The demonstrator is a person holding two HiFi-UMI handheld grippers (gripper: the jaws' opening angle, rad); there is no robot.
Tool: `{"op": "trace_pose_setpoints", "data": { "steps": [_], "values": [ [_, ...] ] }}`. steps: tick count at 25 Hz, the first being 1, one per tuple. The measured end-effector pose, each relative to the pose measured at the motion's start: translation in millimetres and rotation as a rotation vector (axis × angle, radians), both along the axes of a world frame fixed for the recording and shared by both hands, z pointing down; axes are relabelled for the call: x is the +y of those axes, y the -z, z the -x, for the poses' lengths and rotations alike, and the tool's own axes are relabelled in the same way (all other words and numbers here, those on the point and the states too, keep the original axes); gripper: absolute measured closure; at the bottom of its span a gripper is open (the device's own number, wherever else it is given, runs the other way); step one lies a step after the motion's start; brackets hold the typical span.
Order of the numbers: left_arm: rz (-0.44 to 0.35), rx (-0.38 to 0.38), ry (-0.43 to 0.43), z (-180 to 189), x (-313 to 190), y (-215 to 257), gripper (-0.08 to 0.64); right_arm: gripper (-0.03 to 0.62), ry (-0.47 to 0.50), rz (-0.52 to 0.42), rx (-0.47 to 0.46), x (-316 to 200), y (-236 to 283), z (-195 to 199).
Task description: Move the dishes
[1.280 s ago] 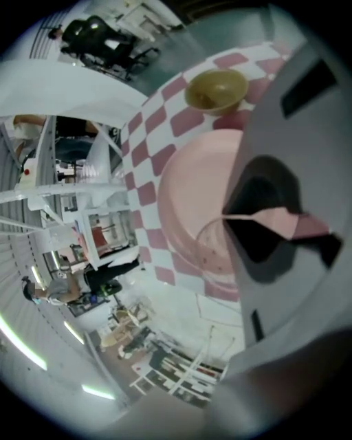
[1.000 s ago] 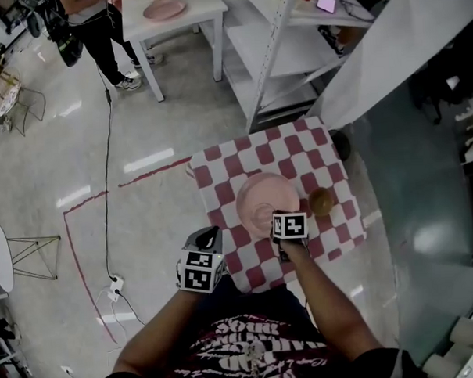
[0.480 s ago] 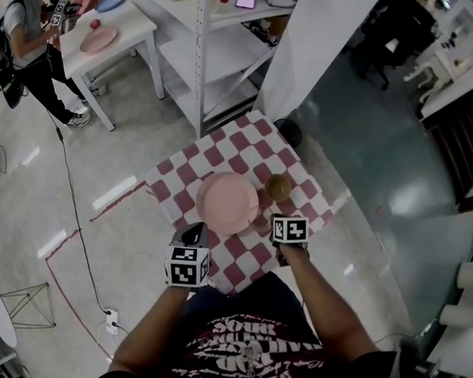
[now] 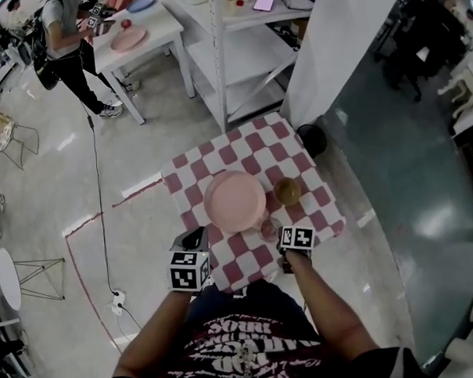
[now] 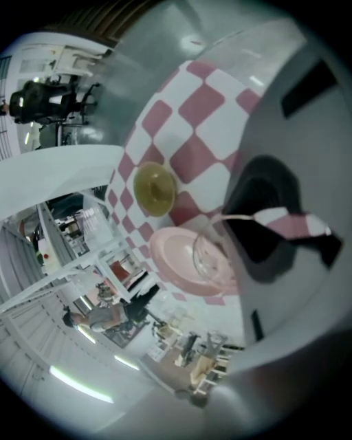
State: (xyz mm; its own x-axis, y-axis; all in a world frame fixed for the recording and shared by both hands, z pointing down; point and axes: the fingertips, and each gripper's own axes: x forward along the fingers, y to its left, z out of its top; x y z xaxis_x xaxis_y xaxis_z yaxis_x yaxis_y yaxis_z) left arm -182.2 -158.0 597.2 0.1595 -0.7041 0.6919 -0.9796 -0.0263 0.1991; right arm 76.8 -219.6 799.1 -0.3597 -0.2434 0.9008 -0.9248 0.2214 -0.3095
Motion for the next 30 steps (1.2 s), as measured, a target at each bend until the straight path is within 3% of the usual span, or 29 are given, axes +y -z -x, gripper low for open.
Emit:
{"op": "trace_pose_setpoints", "data": {
  "steps": [4,9,15,19,24,27,30],
  "values": [
    [0.021,-0.025,0.047,-19.1,25.0,-3.0,0.534,0.549,0.058,0.008,0.011,4.3,-18.4,-15.2],
    [0.009,-0.059,0.110,-33.1,41.4,5.7,0.534,0.547,0.125,0.013,-0.061,8.6,-20.1,-13.7],
    [-0.010,-0.077,0.140,-38.0,47.4,9.0,0.534,0.548,0.204,-0.046,-0.075,5.3,-2.8,-8.9],
    [-0.034,-0.075,0.101,-42.0,38.5,15.8,0.535,0.548,0.173,-0.077,-0.092,3.8,17.0,-15.0],
    [-0.062,-0.076,-0.001,-38.5,26.1,24.6,0.534,0.548,0.105,-0.160,-0.185,13.0,65.9,-7.0],
    [-0.082,-0.067,-0.048,-29.2,19.2,28.7,0.534,0.550,0.047,-0.257,-0.218,14.6,103.5,-3.3],
    [-0.111,-0.061,-0.086,-17.8,11.7,31.3,0.534,0.552,0.062,-0.376,-0.221,14.8,145.8,8.8]
  ]
}}
